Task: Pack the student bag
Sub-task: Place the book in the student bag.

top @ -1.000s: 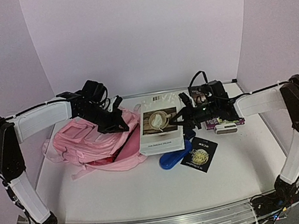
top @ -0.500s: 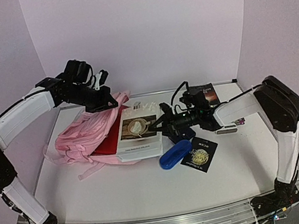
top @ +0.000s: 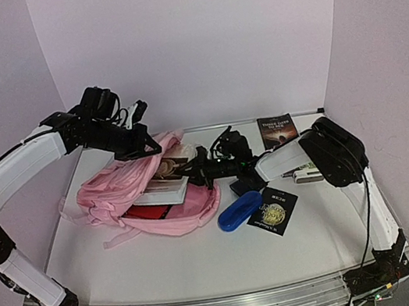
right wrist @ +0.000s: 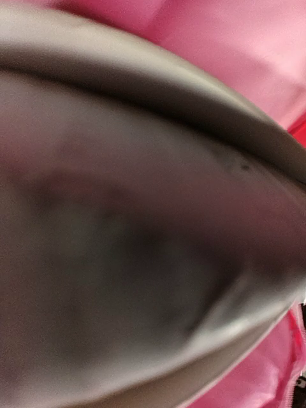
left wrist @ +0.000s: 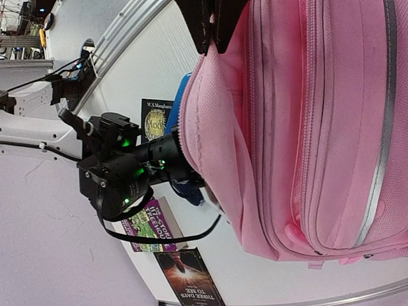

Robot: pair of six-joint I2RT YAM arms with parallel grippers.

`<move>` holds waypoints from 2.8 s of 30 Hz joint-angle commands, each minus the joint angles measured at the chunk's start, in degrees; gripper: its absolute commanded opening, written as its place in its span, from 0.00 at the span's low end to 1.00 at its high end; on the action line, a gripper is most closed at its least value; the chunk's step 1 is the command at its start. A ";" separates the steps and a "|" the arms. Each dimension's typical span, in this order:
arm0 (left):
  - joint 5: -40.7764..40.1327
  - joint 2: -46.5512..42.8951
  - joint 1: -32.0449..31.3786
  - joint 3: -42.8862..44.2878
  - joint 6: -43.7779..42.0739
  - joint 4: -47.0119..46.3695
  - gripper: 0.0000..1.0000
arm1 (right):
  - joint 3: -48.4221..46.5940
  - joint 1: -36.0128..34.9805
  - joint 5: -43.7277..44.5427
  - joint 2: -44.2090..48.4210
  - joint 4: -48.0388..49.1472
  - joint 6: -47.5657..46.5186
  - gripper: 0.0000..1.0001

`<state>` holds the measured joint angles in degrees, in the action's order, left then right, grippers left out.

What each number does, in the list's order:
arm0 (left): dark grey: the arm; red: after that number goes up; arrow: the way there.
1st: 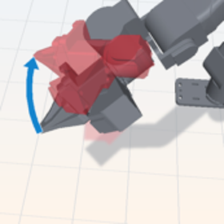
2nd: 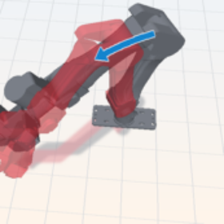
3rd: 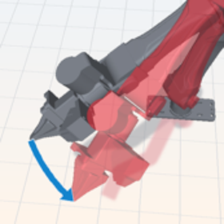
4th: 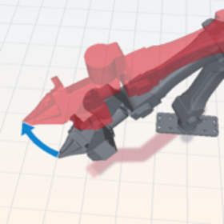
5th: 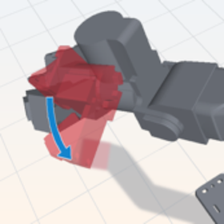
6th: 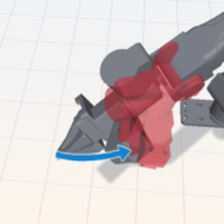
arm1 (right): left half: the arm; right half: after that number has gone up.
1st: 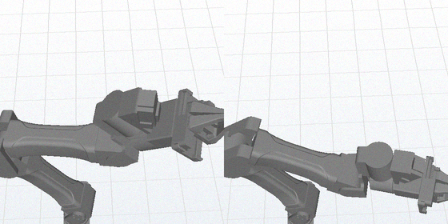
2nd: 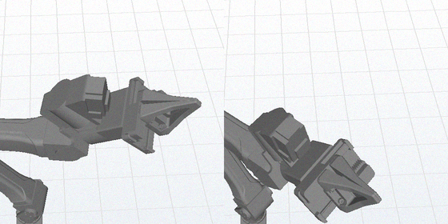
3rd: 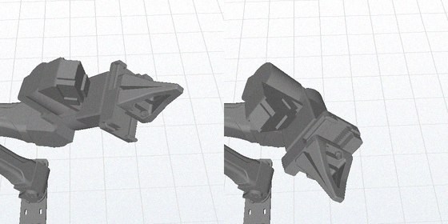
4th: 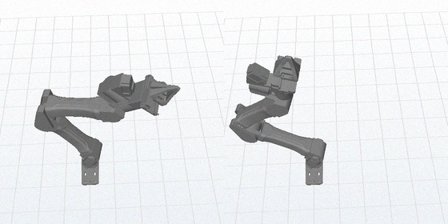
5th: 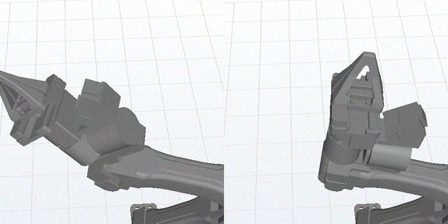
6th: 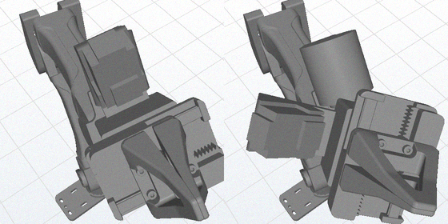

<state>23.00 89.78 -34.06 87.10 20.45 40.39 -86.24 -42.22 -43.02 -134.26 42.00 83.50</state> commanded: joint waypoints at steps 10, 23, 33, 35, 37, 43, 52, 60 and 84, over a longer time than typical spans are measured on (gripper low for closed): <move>10.62 -1.61 -2.59 -0.20 -0.05 -11.90 0.00 | -23.36 -5.44 9.72 -12.70 -5.98 0.42 0.05; 3.53 1.83 -5.98 2.11 3.26 -14.78 0.00 | -34.86 -7.54 12.66 -21.10 -5.96 1.47 0.37; -5.79 -0.95 -1.71 1.99 5.29 -11.66 0.00 | -25.11 -7.41 9.98 -13.40 -6.08 0.56 0.88; -6.15 -1.55 -1.31 2.29 4.72 -11.13 0.00 | -22.00 -7.38 9.81 -11.94 -6.13 0.60 0.89; -6.43 -2.01 -0.92 2.44 4.10 -10.32 0.00 | -18.79 -7.36 9.87 -10.64 -6.09 0.08 0.92; -6.84 -3.80 -0.03 1.28 3.47 -9.74 0.00 | -11.79 -7.38 10.85 -5.12 -7.99 -2.34 0.98; -4.61 -4.64 0.14 -1.10 4.50 -11.56 0.00 | -15.36 -6.59 12.94 -0.77 -24.62 -13.07 0.90; -4.90 -4.69 0.14 -1.55 4.58 -11.98 0.00 | -30.91 -7.34 17.34 -3.92 -40.91 -18.89 0.98; -2.69 -6.26 0.14 -4.57 4.01 -12.61 0.00 | -14.24 -6.55 17.09 4.11 -36.90 -21.77 0.55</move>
<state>19.57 87.12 -34.33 81.99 25.36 31.88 -96.51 -48.64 -25.68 -129.52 1.70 63.93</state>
